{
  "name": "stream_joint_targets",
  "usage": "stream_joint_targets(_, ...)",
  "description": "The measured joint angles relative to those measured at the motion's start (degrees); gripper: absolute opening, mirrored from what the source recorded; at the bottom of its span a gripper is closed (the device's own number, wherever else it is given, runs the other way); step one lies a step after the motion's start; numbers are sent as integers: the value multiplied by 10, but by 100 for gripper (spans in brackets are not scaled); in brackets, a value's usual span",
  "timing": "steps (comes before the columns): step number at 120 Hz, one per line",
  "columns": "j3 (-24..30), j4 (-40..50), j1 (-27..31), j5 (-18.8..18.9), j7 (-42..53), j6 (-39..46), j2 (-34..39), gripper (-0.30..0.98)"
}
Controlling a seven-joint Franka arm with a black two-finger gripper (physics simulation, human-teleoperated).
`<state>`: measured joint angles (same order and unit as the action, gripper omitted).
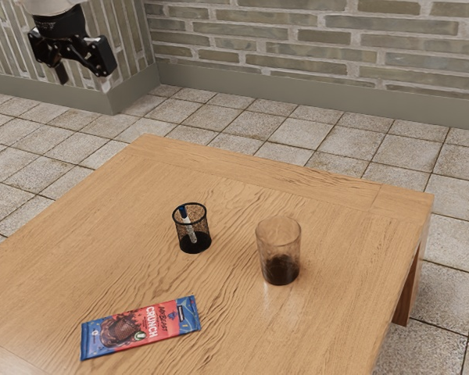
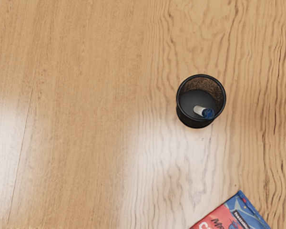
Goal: Take the marker out of the pen holder and place it to the left of the pen holder.
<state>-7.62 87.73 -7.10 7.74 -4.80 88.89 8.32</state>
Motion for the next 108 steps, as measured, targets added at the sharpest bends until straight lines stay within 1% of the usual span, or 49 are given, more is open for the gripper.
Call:
stream_joint_targets(16, 2, 2, -1, -3, -11, 5, -2, 69)
stream_joint_targets(24, 4, 9, -2, -8, -15, 13, -36, 69)
stream_joint_targets(33, 11, 60, -5, -12, -20, 55, -56, 69)
stream_joint_targets(42, 17, 92, -9, -14, -26, 94, -80, 69)
stream_joint_targets(52, 18, 115, -18, -27, -32, 135, -118, 69)
stream_joint_targets(68, 19, 188, -19, -43, -42, 225, -142, 69)
stream_joint_targets(88, 27, 200, -11, -56, -58, 307, -188, 69)
stream_joint_targets(108, 35, 199, -10, -55, -68, 363, -217, 69)
